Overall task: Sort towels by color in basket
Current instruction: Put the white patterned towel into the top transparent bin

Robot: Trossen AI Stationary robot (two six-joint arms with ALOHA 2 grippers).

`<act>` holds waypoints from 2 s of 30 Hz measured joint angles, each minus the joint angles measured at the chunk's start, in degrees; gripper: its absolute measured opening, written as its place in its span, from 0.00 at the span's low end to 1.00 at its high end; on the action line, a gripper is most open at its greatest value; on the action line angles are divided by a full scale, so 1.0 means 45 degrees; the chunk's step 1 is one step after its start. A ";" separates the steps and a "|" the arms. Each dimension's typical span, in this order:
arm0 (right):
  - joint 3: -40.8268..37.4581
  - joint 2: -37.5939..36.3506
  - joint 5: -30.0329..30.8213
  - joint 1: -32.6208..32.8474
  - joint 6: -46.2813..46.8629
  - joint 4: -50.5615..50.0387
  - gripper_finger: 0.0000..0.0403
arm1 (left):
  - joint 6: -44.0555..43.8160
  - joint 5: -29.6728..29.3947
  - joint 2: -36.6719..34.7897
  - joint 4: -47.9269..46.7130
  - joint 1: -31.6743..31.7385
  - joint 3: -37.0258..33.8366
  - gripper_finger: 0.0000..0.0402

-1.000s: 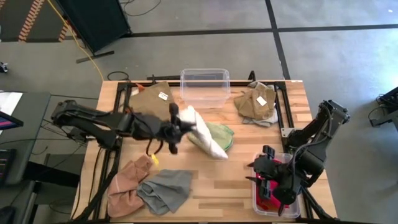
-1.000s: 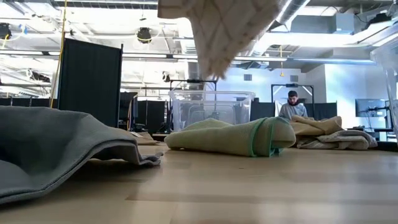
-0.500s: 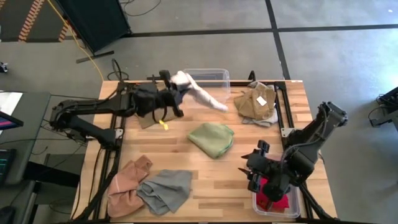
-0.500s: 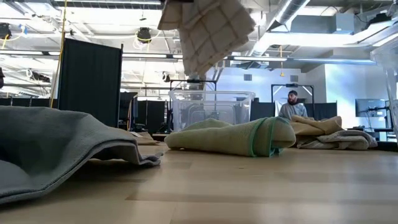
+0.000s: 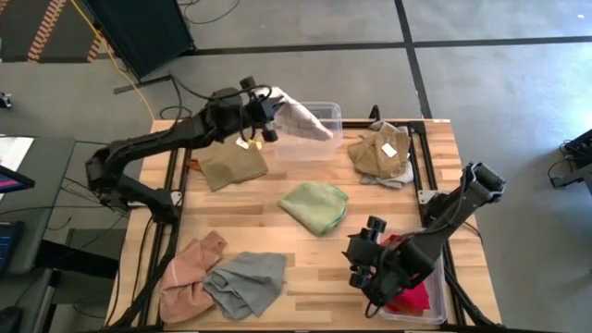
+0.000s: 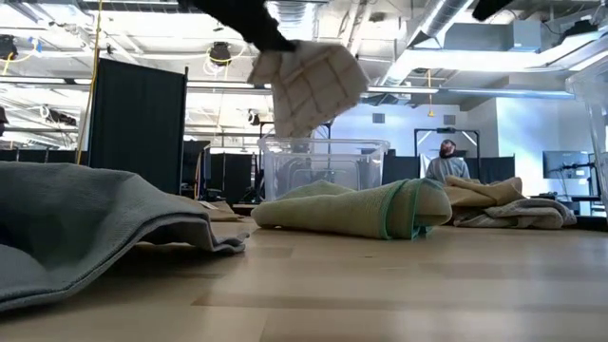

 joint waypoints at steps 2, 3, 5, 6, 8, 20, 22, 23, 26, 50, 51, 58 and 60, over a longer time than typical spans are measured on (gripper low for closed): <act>0.0000 0.0160 0.0016 0.0000 0.0002 0.0174 0.59 | -0.0003 0.0127 0.0423 0.0233 0.0253 0.0000 0.05; 0.0000 0.0255 0.0020 0.0000 0.0003 0.0297 0.59 | -0.0003 0.0179 0.0682 0.0396 0.0336 0.0000 0.05; 0.0000 0.0352 0.0035 0.0001 0.0006 0.0463 0.59 | -0.0004 0.0205 0.1128 0.0298 0.0551 0.0000 0.05; 0.0000 0.0356 0.0035 0.0016 0.0005 0.0537 0.59 | -0.0021 0.0218 0.1419 0.0325 0.0619 0.0000 0.05; 0.0000 0.0338 0.0075 0.0044 0.0005 0.0730 0.59 | -0.0117 0.0285 0.1960 0.0281 0.0756 0.0000 0.05; 0.0000 0.0292 0.0171 0.0039 -0.0004 0.1076 0.59 | -0.0182 0.0500 0.4265 0.0750 0.0966 -0.0005 0.21; 0.0000 0.0292 0.0171 0.0039 0.0000 0.1080 0.59 | -0.0202 0.0500 0.4265 0.0776 0.0975 -0.0005 0.26; 0.0000 0.0292 0.0171 0.0039 -0.0004 0.1081 0.59 | -0.0202 0.0504 0.4265 0.0811 0.0975 -0.0005 0.29; 0.0000 0.0288 0.0229 0.0039 -0.0004 0.1080 0.59 | -0.0401 0.0655 0.4194 0.0845 0.0975 -0.0005 0.36; 0.0005 0.0283 0.0457 0.0287 0.0006 0.1360 0.59 | -0.0885 0.5910 0.2753 -0.4381 0.1003 0.0000 0.46; 0.0005 0.0283 0.0466 0.0287 0.0005 0.1367 0.59 | -0.0822 0.5916 0.2755 -0.4653 0.1044 0.0000 0.46; 0.0005 0.0283 0.0521 0.0287 0.0010 0.1430 0.59 | -0.1086 0.5835 0.2827 -0.5073 0.1424 0.0000 0.46; 0.0005 0.0283 0.0530 0.0287 0.0015 0.1474 0.59 | -0.1173 0.5767 0.2827 -0.5101 0.1573 0.0000 0.46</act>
